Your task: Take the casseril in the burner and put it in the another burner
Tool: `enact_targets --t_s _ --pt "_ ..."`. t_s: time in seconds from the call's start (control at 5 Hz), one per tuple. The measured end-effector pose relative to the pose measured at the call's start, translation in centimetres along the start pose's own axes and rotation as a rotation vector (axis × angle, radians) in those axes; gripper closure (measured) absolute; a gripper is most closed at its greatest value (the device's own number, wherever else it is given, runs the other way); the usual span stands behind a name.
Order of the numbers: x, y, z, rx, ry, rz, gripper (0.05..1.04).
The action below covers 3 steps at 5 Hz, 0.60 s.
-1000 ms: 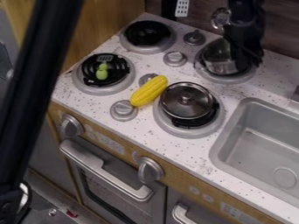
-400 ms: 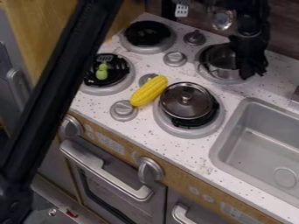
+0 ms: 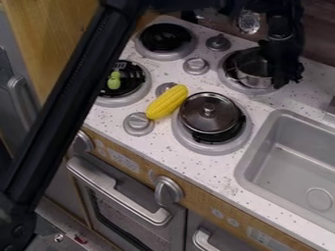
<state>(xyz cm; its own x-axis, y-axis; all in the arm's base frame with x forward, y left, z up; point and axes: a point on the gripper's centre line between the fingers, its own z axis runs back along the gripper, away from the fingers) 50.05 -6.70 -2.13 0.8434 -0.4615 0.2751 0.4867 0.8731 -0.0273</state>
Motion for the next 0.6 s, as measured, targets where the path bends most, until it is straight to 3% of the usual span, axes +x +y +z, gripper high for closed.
enact_targets --t_s 0.2,0.4,0.6 --pt "-0.8 0.1 -0.8 -0.017 0.029 0.071 0.789" --pt "-2.0 0.4 -1.6 0.005 0.019 0.113 0.499" --pt "-1.7 1.7 1.4 0.054 -0.068 0.155 0.196"
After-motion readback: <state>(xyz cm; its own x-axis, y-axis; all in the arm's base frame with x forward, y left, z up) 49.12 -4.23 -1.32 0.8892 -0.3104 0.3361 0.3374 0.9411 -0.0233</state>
